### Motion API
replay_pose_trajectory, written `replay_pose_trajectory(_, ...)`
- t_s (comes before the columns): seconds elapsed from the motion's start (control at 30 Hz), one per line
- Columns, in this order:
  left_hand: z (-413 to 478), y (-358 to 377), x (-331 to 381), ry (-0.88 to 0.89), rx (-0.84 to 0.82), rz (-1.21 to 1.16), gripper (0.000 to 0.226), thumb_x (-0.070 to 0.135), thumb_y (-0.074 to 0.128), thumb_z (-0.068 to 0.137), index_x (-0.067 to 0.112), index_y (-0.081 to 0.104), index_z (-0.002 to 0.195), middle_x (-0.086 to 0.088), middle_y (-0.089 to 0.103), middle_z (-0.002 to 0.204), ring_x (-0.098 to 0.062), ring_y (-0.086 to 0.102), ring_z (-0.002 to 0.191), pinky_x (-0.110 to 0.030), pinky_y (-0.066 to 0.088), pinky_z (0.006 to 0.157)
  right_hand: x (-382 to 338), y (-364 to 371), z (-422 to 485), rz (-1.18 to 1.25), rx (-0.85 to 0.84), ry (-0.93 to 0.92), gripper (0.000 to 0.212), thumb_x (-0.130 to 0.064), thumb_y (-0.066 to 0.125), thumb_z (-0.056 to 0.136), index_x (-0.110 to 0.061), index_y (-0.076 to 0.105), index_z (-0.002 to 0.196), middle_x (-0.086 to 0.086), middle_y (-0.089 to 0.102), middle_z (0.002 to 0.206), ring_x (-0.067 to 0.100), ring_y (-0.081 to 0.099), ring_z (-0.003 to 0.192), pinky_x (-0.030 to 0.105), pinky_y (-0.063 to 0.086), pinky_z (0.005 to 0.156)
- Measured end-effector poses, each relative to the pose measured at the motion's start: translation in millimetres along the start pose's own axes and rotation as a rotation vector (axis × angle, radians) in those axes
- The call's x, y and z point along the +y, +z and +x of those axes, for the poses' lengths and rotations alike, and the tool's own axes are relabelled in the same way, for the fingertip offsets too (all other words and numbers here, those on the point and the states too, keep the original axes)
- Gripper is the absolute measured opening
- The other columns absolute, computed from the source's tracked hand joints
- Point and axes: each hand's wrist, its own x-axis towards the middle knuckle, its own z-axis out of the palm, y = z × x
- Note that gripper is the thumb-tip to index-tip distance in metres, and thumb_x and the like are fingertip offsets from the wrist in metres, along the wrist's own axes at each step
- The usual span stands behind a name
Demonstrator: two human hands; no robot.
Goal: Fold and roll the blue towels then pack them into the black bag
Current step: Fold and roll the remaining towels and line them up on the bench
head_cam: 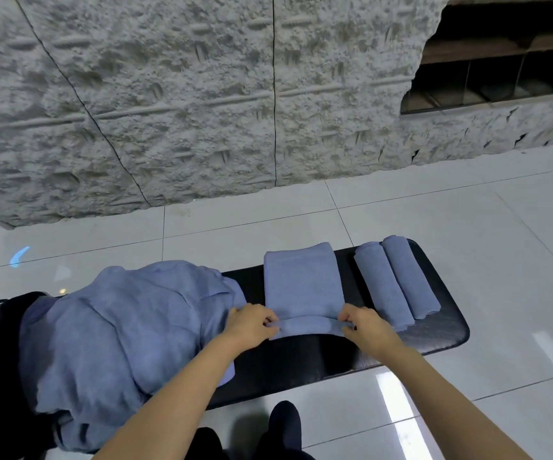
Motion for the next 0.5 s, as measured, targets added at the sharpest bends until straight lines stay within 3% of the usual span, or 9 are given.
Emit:
replay_pose_trajectory(0.07, 3.4, -2.0, 6.4, -0.135, 0.051, -0.173, 0.02, 0.025, 0.062, 0.082, 0.026, 0.062, 0.101, 0.009, 0.061, 0.094, -0.01, 0.058, 0.092, -0.022, 0.04, 0.078, 1.1, -1.2, 9.5, -0.023, 0.029, 0.006, 0.016, -0.013, 0.051, 0.092, -0.013, 0.058, 0.106, -0.002, 0.049, 0.098, 0.014, 0.045, 0.09, 0.027, 0.045, 0.072)
replay_pose_trajectory(0.13, 8.8, 0.3, 10.6, -0.172, 0.222, -0.195, 0.016, 0.018, 0.063, 0.078, 0.023, 0.061, 0.093, 0.007, 0.061, 0.093, -0.013, 0.058, 0.089, -0.026, 0.046, 0.075, -5.0, 0.4, 16.7, -0.094, 0.181, -0.021, 0.017, -0.006, 0.056, 0.087, -0.014, 0.061, 0.101, -0.002, 0.051, 0.101, 0.016, 0.047, 0.092, 0.027, 0.045, 0.065)
replay_pose_trajectory(0.2, 9.9, 3.3, 19.1, -0.116, 0.371, -0.034, 0.013, 0.01, 0.061, 0.079, 0.021, 0.064, 0.085, 0.007, 0.061, 0.095, -0.013, 0.051, 0.088, -0.025, 0.039, 0.072, -10.1, 5.2, 20.1, -0.172, 0.312, -0.092, 0.028, 0.007, 0.075, 0.062, -0.012, 0.064, 0.081, 0.0, 0.058, 0.082, 0.019, 0.053, 0.074, 0.026, 0.041, 0.05)
replay_pose_trajectory(0.27, 8.1, 8.9, 23.5, -0.008, 0.438, 0.192, 0.019, 0.005, 0.073, 0.066, 0.021, 0.066, 0.072, 0.007, 0.061, 0.081, -0.013, 0.051, 0.077, -0.022, 0.028, 0.064, -12.9, 11.0, 16.1, -0.268, 0.354, -0.145, 0.047, 0.015, 0.081, 0.032, -0.012, 0.063, 0.067, 0.001, 0.058, 0.067, 0.02, 0.054, 0.059, 0.026, 0.04, 0.044)
replay_pose_trajectory(0.33, 5.4, 18.7, 20.8, 0.117, 0.463, 0.359, 0.033, 0.003, 0.084, 0.04, 0.02, 0.062, 0.058, 0.007, 0.056, 0.063, -0.013, 0.052, 0.061, -0.022, 0.027, 0.054, -12.6, 19.2, 8.9, -0.316, 0.4, -0.198, 0.047, 0.011, 0.081, 0.034, -0.011, 0.066, 0.072, 0.002, 0.061, 0.073, 0.022, 0.058, 0.065, 0.028, 0.046, 0.05)
replay_pose_trajectory(0.4, 1.2, 28.6, 12.4, 0.228, 0.492, 0.393, 0.027, 0.017, 0.085, 0.049, 0.019, 0.066, 0.068, 0.006, 0.058, 0.069, -0.015, 0.054, 0.065, -0.025, 0.037, 0.055, -9.4, 25.4, 2.1, -0.318, 0.428, -0.259, 0.04, -0.002, 0.083, 0.048, -0.01, 0.068, 0.084, 0.004, 0.065, 0.085, 0.022, 0.063, 0.077, 0.03, 0.052, 0.06)
replay_pose_trajectory(0.5, -1.5, 34.3, 5.5, 0.248, 0.435, 0.4, 0.039, 0.034, 0.084, 0.056, 0.02, 0.068, 0.088, 0.007, 0.061, 0.085, -0.015, 0.056, 0.076, -0.025, 0.042, 0.065, -6.7, 30.0, 3.7, -0.333, 0.421, -0.246, 0.046, -0.002, 0.084, 0.048, -0.009, 0.067, 0.09, 0.005, 0.065, 0.091, 0.024, 0.064, 0.084, 0.031, 0.053, 0.064)
